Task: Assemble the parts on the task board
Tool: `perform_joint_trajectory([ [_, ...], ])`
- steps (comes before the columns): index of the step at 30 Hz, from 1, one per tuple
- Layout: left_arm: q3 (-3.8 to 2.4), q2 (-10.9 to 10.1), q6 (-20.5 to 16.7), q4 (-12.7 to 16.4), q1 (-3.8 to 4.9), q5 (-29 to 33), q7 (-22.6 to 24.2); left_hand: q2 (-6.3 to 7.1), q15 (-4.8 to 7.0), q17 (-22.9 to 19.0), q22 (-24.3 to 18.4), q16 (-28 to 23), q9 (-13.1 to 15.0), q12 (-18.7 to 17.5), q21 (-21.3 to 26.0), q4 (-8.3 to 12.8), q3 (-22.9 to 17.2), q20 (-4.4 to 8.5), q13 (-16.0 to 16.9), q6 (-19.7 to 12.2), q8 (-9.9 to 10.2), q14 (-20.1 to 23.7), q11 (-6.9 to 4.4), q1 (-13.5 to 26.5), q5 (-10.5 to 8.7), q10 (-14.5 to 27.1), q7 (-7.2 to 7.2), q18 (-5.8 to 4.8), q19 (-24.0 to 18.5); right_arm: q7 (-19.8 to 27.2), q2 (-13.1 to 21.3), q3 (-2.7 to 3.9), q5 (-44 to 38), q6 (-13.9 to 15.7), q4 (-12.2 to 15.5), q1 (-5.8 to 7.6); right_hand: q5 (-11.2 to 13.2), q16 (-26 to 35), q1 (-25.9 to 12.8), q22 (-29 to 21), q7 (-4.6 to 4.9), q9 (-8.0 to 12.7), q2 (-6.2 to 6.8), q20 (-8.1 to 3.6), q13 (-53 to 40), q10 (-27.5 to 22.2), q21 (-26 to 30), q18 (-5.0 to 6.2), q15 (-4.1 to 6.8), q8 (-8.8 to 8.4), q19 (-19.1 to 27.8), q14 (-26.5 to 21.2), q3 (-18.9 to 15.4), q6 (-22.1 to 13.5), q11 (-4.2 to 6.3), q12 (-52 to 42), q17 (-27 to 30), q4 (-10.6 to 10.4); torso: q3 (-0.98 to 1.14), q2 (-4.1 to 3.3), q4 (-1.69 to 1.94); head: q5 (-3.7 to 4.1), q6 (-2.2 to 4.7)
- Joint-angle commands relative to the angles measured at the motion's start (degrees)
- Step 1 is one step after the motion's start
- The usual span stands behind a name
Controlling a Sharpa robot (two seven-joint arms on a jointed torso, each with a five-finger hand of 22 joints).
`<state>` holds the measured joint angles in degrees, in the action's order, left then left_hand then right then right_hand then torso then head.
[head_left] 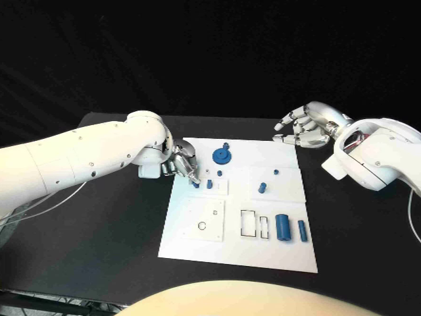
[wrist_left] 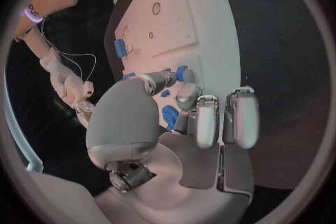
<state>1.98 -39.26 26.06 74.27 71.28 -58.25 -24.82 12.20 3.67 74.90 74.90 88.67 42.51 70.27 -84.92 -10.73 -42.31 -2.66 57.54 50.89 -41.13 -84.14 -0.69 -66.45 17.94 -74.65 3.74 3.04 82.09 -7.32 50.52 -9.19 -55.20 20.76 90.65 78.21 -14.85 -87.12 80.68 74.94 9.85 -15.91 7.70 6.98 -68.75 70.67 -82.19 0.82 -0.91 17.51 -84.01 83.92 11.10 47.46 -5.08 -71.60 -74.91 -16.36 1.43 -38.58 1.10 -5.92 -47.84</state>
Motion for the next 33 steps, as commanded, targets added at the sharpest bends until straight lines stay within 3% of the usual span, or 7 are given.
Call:
perform_joint_trajectory([
  [1, 0.02, 0.02, 0.93, 0.21, 0.01, 1.34, -0.68, -0.1, 0.35, 13.17, 4.69, 0.31, -0.04, 0.11, -0.28, 10.34, -9.97, 0.18, 0.04, 0.18, -0.07, -5.31, -0.13, -0.7, 0.26, -0.36, -0.17, -0.5, 0.42, 0.44, -0.03, 0.0, -0.27, -0.69, -0.01, -0.02, -0.22, 0.24, -0.28, 11.9, -0.1, 0.09, 0.0, -0.39, 0.09, 0.09, 0.14, 0.95, 0.3, 0.3, -2.3, 4.56, 0.33, 0.21, 0.18, -0.12, -9.36, -0.09, -0.01, -0.02, -0.02, -0.03, -0.02],
  [33, 0.38, 0.14, -0.12, 0.09, -0.23, -1.39, -1.38, -0.01, 0.36, 13.36, 4.77, 0.41, 0.01, 0.11, -0.32, 10.36, -10.0, 0.18, 0.1, 0.35, 0.0, -5.36, -0.13, -0.68, 0.71, -0.49, -0.18, -0.51, 0.46, 0.52, 0.0, 0.0, -0.27, -0.77, -0.02, -0.11, -0.22, 0.24, -0.28, 11.9, -0.1, 0.09, 0.0, -0.39, 0.09, 0.09, 0.14, 0.95, 0.3, 0.3, -2.3, 4.56, 0.33, 0.21, 0.18, -0.12, -9.36, -0.09, -0.04, -0.04, 0.0, -0.06, -0.55],
])
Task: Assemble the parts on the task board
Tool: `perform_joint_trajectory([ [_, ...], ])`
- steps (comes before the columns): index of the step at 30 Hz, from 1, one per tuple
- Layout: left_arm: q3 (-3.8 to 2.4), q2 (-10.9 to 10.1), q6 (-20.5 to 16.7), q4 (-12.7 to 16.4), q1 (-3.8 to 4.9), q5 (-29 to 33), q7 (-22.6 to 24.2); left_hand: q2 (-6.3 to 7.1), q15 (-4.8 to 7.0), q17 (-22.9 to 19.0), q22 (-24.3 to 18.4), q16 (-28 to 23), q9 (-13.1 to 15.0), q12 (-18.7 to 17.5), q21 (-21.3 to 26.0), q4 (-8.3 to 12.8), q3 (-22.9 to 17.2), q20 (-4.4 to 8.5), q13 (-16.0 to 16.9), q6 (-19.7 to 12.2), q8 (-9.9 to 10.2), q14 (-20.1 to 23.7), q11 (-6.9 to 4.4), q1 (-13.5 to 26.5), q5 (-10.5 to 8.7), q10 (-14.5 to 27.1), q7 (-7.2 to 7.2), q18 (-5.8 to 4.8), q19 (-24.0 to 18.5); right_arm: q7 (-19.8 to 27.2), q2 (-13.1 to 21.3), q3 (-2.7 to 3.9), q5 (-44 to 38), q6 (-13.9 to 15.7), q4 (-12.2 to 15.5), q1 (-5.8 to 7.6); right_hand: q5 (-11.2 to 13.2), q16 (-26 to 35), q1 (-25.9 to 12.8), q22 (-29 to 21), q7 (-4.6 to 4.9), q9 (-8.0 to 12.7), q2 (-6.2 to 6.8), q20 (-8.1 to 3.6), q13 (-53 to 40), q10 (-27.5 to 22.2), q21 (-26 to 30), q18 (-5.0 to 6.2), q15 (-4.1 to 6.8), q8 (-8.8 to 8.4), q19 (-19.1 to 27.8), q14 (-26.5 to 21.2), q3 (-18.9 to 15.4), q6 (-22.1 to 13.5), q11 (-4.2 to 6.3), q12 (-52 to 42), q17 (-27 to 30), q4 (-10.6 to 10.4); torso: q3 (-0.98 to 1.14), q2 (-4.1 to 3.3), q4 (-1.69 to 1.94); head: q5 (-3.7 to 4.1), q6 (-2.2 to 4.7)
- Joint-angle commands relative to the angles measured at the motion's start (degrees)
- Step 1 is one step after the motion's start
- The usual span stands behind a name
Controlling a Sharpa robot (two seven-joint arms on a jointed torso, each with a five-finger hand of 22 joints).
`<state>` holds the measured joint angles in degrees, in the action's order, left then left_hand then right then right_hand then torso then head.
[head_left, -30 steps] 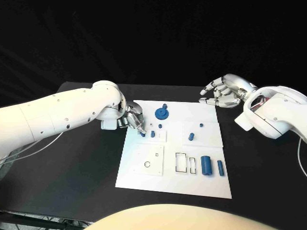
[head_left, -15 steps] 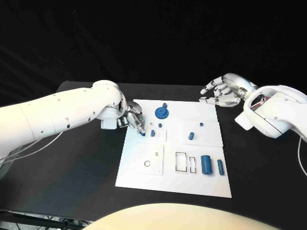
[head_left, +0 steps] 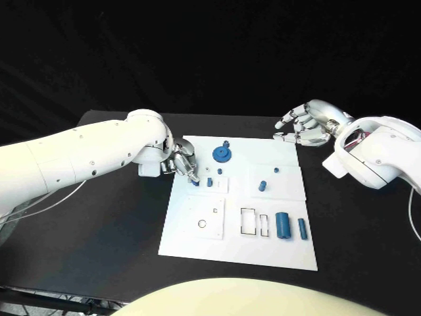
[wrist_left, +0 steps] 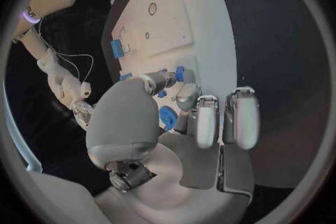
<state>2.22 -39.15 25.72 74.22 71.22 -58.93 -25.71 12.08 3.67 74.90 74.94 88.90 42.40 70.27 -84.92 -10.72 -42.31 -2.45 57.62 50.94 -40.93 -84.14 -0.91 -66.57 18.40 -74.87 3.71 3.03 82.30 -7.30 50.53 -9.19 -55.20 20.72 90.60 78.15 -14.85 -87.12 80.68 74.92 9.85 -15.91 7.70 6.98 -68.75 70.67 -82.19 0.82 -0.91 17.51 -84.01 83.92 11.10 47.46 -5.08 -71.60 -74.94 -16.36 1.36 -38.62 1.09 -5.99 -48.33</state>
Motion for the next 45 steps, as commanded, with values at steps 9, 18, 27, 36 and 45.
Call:
perform_joint_trajectory([
  [9, 0.19, 0.14, 0.1, 0.6, -0.18, 0.51, -0.6, 0.16, 0.35, 13.42, 4.8, 0.22, 0.18, 0.32, -0.35, 10.25, -9.93, -0.03, 0.39, 0.49, -0.13, -5.38, 0.08, -0.41, 0.63, -0.56, -0.17, -0.53, 0.29, 0.52, -0.03, 0.0, -0.27, -0.7, 0.06, -0.07, -0.22, 0.24, -0.28, 11.92, -0.1, 0.09, 0.0, -0.39, 0.09, 0.09, 0.14, 0.95, 0.3, 0.31, -2.3, 4.56, 0.33, 0.21, 0.18, -0.12, -9.32, -0.09, 0.07, 0.02, -0.07, 0.04, -0.17],
  [18, 0.46, 0.24, -0.62, 0.64, -0.18, 1.76, -1.07, 0.34, 0.49, 13.66, 4.91, 0.35, 0.53, 1.49, -0.39, 9.7, -9.39, 0.06, 2.47, 1.34, 0.0, -5.44, -0.16, 0.8, 2.76, -1.96, -0.5, -0.54, 0.32, 0.51, 0.07, 0.0, -0.27, -0.64, 0.17, -0.07, -0.22, 0.24, -0.28, 11.92, -0.1, 0.09, 0.0, -0.39, 0.09, 0.09, 0.14, 0.95, 0.3, 0.31, -2.3, 4.56, 0.33, 0.21, 0.18, -0.12, -9.32, -0.09, 0.13, 0.02, -0.1, 0.16, -0.24],
  [27, 0.62, 0.37, -2.65, 0.59, -0.17, 2.04, -1.55, 0.02, 0.57, 13.76, 4.91, 0.4, 0.69, 1.79, -0.37, 9.32, -9.22, 0.12, 2.99, 1.64, -0.06, -5.47, -0.28, 1.35, 2.91, -2.34, -0.67, -0.53, 0.31, 0.47, 0.19, 0.0, -0.27, -0.5, 0.36, -0.07, -0.19, 0.29, -0.45, 11.92, -0.1, 0.32, 0.4, -0.41, 0.22, 0.05, 0.27, 0.97, 0.32, 0.47, -2.28, 4.55, 1.03, 0.19, 0.18, -0.09, -9.28, -0.07, 0.14, -0.01, -0.09, 0.31, -0.3],
  [36, 0.88, 0.69, -3.88, 0.36, -0.18, 2.54, -1.8, -0.1, 0.66, 13.74, 4.89, 0.39, 0.85, 1.7, -0.34, 8.86, -8.54, 0.2, 2.96, 1.7, 0.0, -5.47, -0.39, 2.14, 2.62, -2.43, -0.83, -0.53, 0.29, 0.5, 0.22, 0.0, -0.28, -0.43, 0.39, -0.07, -0.19, 0.29, -0.45, 11.92, -0.1, 0.32, 0.4, -0.41, 0.22, 0.05, 0.27, 0.97, 0.32, 0.47, -2.28, 4.55, 1.03, 0.19, 0.18, -0.09, -9.28, -0.07, 0.13, 0.0, -0.05, 0.44, -0.4],
  [45, 1.01, 0.62, -4.1, 0.26, -0.19, 2.88, -1.9, 0.36, 0.92, 13.67, 4.83, 0.36, 1.23, 1.52, -0.22, 7.82, -5.37, 0.44, 3.06, 1.62, 0.3, -5.44, -0.71, 3.85, 2.17, -2.6, -1.34, -0.52, 0.23, 0.53, 0.34, 0.0, -0.28, -0.31, 0.47, -0.07, -0.19, 0.32, -0.51, 11.9, -0.1, 0.34, 0.45, -0.41, 0.3, -0.03, 0.34, 0.98, 0.31, 0.47, -2.25, 4.54, 1.07, 0.15, 0.17, -0.02, -9.23, -0.08, 0.13, -0.02, -0.04, 0.71, -0.44],
])
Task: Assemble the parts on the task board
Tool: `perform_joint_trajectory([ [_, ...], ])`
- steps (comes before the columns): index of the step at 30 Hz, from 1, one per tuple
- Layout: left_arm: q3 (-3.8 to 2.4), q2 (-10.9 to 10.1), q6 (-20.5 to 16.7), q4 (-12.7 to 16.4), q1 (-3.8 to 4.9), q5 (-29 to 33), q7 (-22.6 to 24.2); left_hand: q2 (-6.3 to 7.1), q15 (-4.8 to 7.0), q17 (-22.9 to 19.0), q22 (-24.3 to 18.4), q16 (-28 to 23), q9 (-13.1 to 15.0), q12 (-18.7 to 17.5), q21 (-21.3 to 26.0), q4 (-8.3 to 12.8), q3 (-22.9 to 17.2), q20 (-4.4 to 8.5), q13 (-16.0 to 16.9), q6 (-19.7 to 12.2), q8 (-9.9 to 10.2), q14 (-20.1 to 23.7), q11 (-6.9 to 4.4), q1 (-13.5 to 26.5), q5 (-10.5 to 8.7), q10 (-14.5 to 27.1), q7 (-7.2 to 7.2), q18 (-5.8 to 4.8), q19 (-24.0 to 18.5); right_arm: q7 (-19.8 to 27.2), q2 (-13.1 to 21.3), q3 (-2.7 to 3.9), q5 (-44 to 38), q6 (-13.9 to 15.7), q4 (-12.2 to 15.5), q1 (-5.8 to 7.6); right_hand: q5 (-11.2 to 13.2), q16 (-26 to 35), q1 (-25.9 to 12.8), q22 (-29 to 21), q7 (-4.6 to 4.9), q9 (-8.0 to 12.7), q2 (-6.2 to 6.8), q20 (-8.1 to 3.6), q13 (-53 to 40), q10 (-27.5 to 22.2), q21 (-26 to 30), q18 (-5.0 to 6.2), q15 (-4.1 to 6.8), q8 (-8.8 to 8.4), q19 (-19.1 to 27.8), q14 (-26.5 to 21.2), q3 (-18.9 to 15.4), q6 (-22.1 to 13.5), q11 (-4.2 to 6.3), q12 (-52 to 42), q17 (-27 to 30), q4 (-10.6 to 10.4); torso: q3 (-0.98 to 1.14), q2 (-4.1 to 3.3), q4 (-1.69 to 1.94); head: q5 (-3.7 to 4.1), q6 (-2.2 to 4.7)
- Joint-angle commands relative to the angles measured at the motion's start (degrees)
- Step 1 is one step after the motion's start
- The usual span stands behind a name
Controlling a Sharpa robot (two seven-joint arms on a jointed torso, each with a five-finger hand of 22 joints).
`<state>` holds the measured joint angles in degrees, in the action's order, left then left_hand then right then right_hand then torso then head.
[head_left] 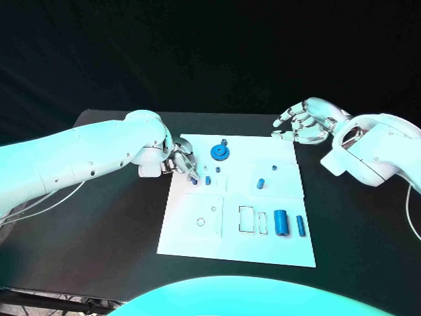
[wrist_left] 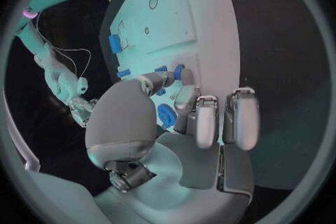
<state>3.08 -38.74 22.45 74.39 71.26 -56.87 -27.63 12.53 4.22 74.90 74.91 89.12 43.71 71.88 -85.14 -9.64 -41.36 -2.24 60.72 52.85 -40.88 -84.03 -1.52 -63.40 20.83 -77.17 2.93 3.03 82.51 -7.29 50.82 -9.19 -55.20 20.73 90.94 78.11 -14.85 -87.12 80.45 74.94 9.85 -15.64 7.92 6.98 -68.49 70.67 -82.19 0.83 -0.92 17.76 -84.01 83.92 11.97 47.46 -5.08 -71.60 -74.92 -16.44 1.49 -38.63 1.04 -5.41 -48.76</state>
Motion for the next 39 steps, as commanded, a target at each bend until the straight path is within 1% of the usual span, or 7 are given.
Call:
perform_joint_trajectory([
  [1, 0.16, 0.17, -0.84, 0.09, -0.22, 0.87, -0.01, -0.02, 0.41, 13.63, 4.91, 0.11, -0.05, -0.16, -0.01, 6.52, -5.79, 0.27, -0.09, -0.27, 0.31, -5.53, -0.15, 0.93, -0.32, -0.28, -0.63, -0.54, 0.07, 0.53, 0.07, 0.0, -0.28, -0.33, 0.15, -0.03, -0.19, 0.32, -0.28, 11.87, -0.1, 0.08, 0.22, -0.41, 0.04, -0.03, 0.34, 0.98, 0.31, 0.22, -2.25, 4.54, 0.2, 0.15, 0.18, -0.02, -9.25, 0.0, -0.01, -0.02, 0.01, 0.18, -0.06],
  [4, 0.2, 0.12, -0.8, 0.03, -0.22, 0.94, -0.12, 0.24, 0.64, 13.55, 4.87, 0.06, -0.11, -0.37, 0.09, 5.2, -2.48, 0.49, -0.1, 0.19, 0.83, -5.51, -0.4, 2.02, -1.02, -0.17, -0.99, -0.53, 0.06, 0.56, 0.11, 0.0, -0.28, -0.38, 0.2, -0.03, -0.18, 0.35, -0.32, 11.85, -0.09, 0.09, 0.25, -0.41, 0.09, -0.07, 0.41, 0.99, 0.31, 0.22, -2.22, 4.53, 0.21, 0.14, 0.17, 0.02, -9.2, -0.01, -0.02, -0.01, 0.04, 0.22, -0.07],
  [10, 0.28, 0.08, -0.49, -0.1, -0.22, 0.84, -0.16, 0.39, 0.72, 13.51, 4.86, 0.04, -0.28, -0.53, 0.15, 4.15, 0.03, 0.61, -0.07, 0.6, 1.36, -5.49, -0.47, 2.49, -1.39, -0.02, -1.06, -0.54, 0.08, 0.57, 0.15, 0.0, -0.28, -0.38, 0.31, -0.03, -0.16, 0.37, -0.38, 11.84, -0.09, 0.1, 0.29, -0.41, 0.06, -0.04, 0.42, 1.0, 0.31, 0.22, -2.21, 4.52, 0.21, 0.12, 0.17, -0.01, -9.17, -0.03, -0.03, 0.02, 0.03, 0.21, -0.11],
  [13, 0.3, 0.06, -0.22, -0.13, -0.22, 0.64, -0.11, 0.71, 0.67, 13.34, 4.69, -0.05, -0.48, -0.79, 0.3, 2.3, 3.19, 0.59, -0.2, 1.08, 1.95, -5.44, -0.42, 3.48, -1.4, 0.25, -1.01, -0.5, -0.04, 0.57, 0.18, 0.0, -0.28, -0.39, 0.33, -0.03, -0.16, 0.37, -0.38, 11.84, -0.09, 0.1, 0.29, -0.41, 0.06, -0.04, 0.42, 1.0, 0.31, 0.22, -2.21, 4.52, 0.21, 0.12, 0.17, -0.01, -9.17, -0.03, -0.04, 0.03, 0.03, 0.2, -0.14],
  [19, 0.33, 0.07, -0.28, -0.21, -0.24, -0.01, -0.11, 0.78, 0.64, 13.28, 4.62, -0.09, -0.56, -0.89, 0.38, 1.19, 5.34, 0.58, -0.15, 1.33, 2.34, -5.42, -0.36, 3.55, -1.55, 0.34, -0.95, -0.48, -0.08, 0.58, 0.2, 0.0, -0.28, -0.33, 0.33, -0.03, -0.16, 0.37, -0.38, 11.84, -0.09, 0.1, 0.29, -0.41, 0.06, -0.04, 0.42, 1.0, 0.31, 0.22, -2.21, 4.52, 0.21, 0.12, 0.17, -0.01, -9.17, -0.03, -0.03, 0.03, 0.02, 0.16, -0.12],
  [28, 0.33, 0.09, -0.34, -0.5, -0.25, -0.46, -0.26, 1.08, 0.56, 13.14, 4.46, -0.18, -0.58, -1.17, 0.58, -2.09, 11.51, 0.49, -0.11, 1.72, 3.18, -5.38, -0.24, 3.36, -2.06, 0.54, -0.8, -0.45, -0.17, 0.54, 0.21, 0.0, -0.32, -0.16, 0.31, -0.03, -0.12, 0.43, -0.39, 11.83, -0.1, 0.13, 0.35, -0.41, 0.1, -0.08, 0.48, 1.01, 0.31, 0.23, -2.19, 4.49, 0.26, 0.11, 0.17, 0.02, -9.07, -0.01, -0.02, 0.02, 0.02, 0.22, -0.07],
  [39, 0.28, 0.03, -0.84, -1.15, -0.24, -1.14, -0.54, 0.84, 0.53, 13.24, 4.63, -0.12, -0.55, -1.17, 0.54, -4.34, 14.36, 0.49, 0.13, 1.94, 3.6, -5.41, -0.2, 2.69, -2.94, 0.49, -0.78, -0.48, -0.03, 0.5, 0.29, 0.0, -0.37, -0.1, 0.29, -0.03, -0.05, 0.43, -0.47, 11.8, -0.09, 0.15, 0.39, -0.41, 0.08, -0.06, 0.56, 1.02, 0.31, 0.24, -2.16, 4.49, 0.28, 0.09, 0.16, 0.0, -9.09, -0.03, -0.07, 0.03, 0.06, 0.24, -0.07],
])
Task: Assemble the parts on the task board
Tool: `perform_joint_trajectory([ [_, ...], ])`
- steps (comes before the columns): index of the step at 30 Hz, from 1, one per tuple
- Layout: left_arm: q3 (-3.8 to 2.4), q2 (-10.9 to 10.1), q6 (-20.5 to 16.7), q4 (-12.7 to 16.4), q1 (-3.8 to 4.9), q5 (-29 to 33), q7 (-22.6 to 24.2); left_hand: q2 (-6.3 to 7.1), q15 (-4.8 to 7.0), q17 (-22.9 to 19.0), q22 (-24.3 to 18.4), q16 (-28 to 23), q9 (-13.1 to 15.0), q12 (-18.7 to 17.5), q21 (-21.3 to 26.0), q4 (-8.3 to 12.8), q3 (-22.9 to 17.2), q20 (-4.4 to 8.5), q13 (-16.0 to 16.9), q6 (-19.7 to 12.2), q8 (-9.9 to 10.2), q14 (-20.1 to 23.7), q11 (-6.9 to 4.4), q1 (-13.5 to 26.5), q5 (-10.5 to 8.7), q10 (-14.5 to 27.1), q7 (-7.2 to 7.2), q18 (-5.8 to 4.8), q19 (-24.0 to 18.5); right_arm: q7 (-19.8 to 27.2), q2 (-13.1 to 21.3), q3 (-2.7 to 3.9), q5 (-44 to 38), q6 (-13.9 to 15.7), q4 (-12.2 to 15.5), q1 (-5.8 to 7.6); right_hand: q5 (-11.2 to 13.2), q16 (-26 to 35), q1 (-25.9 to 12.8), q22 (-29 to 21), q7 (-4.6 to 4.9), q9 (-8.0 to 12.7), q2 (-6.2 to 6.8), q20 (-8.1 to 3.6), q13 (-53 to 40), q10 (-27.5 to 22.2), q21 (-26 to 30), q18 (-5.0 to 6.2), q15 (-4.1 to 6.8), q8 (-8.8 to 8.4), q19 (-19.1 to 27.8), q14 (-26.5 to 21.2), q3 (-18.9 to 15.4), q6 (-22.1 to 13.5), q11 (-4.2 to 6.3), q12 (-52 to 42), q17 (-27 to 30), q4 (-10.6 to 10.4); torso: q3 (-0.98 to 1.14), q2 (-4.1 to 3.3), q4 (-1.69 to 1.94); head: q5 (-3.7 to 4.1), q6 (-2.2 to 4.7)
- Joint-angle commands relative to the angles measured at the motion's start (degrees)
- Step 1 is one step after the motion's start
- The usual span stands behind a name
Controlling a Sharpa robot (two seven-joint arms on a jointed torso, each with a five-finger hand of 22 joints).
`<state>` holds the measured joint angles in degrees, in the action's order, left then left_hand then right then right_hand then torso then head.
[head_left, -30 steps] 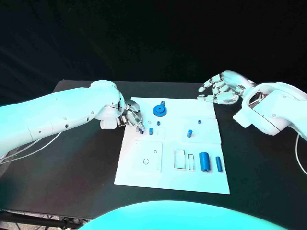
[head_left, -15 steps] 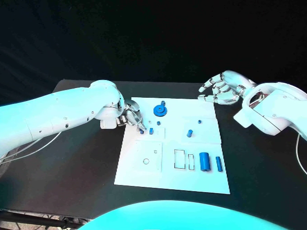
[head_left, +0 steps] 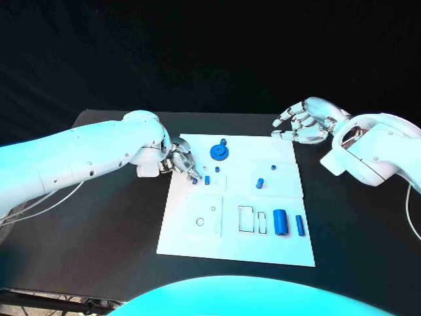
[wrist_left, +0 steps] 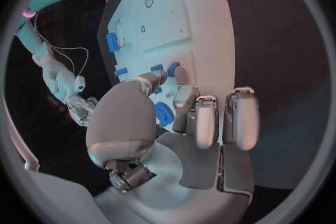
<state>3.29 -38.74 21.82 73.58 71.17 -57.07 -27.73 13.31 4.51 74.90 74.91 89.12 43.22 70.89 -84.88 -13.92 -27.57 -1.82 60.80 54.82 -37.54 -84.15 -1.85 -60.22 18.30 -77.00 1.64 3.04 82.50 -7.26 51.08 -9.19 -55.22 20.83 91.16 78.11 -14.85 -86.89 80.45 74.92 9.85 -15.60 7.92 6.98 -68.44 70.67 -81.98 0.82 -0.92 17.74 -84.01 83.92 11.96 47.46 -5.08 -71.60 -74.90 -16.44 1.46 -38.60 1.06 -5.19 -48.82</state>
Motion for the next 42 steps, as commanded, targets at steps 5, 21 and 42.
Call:
perform_joint_trajectory([
  [5, -0.18, -0.27, -1.0, -0.02, -0.15, -0.72, -0.32, -0.12, 0.16, 13.27, 4.78, -0.1, 0.05, -0.28, 0.27, -2.68, 3.79, 0.0, 0.15, 0.16, 0.69, -5.3, 0.22, -1.1, -5.48, 0.32, 0.63, -0.5, 0.08, 0.48, 0.02, 0.0, -0.39, -0.16, 0.0, -0.03, -0.04, 0.23, -0.52, 11.84, -0.09, 0.1, 0.43, -0.41, 0.03, -0.06, 0.33, 1.02, 0.3, 0.26, -2.17, 4.48, 0.27, 0.09, 0.16, -0.01, -9.05, -0.04, -0.08, -0.07, -0.08, 0.05, 0.12],
  [21, -2.93, -4.45, -17.6, 4.57, 0.01, 6.82, 10.72, -1.97, -1.45, 7.88, -3.02, -3.35, 0.6, -9.33, 5.05, -2.68, 8.21, -1.3, -11.73, -5.44, 2.32, -3.37, 2.23, -3.66, -6.63, 9.71, 2.88, 1.35, -5.84, 0.57, -0.08, 0.0, -0.41, 0.08, -0.41, -0.11, -0.04, 0.24, -0.63, 11.83, -0.08, 0.12, 0.46, -0.41, 0.04, -0.07, 0.36, 1.03, 0.3, 0.27, -2.16, 4.48, 0.28, 0.07, 0.15, 0.0, -9.04, -0.08, -0.03, 0.08, 0.02, 0.26, 0.73],
  [42, -1.22, -2.68, -32.1, 8.28, -2.84, -20.93, 30.78, 0.09, -8.09, -32.13, -37.99, -32.31, -13.47, -33.29, 36.86, -1.84, 8.81, -7.44, -38.87, -17.6, 10.66, 23.77, 9.43, -24.39, -6.66, 33.88, 9.55, 7.48, -29.64, 1.3, 0.19, 0.0, -0.31, 0.8, -0.45, -0.14, -0.31, 2.38, -0.86, 10.01, -0.12, 0.39, 0.7, -0.47, 6.26, -5.15, 5.12, 2.01, 0.4, 0.43, -0.04, 3.46, 1.28, -0.23, 0.23, 5.63, -5.73, -0.01, 0.0, -0.1, -0.02, 0.94, 2.01],
])
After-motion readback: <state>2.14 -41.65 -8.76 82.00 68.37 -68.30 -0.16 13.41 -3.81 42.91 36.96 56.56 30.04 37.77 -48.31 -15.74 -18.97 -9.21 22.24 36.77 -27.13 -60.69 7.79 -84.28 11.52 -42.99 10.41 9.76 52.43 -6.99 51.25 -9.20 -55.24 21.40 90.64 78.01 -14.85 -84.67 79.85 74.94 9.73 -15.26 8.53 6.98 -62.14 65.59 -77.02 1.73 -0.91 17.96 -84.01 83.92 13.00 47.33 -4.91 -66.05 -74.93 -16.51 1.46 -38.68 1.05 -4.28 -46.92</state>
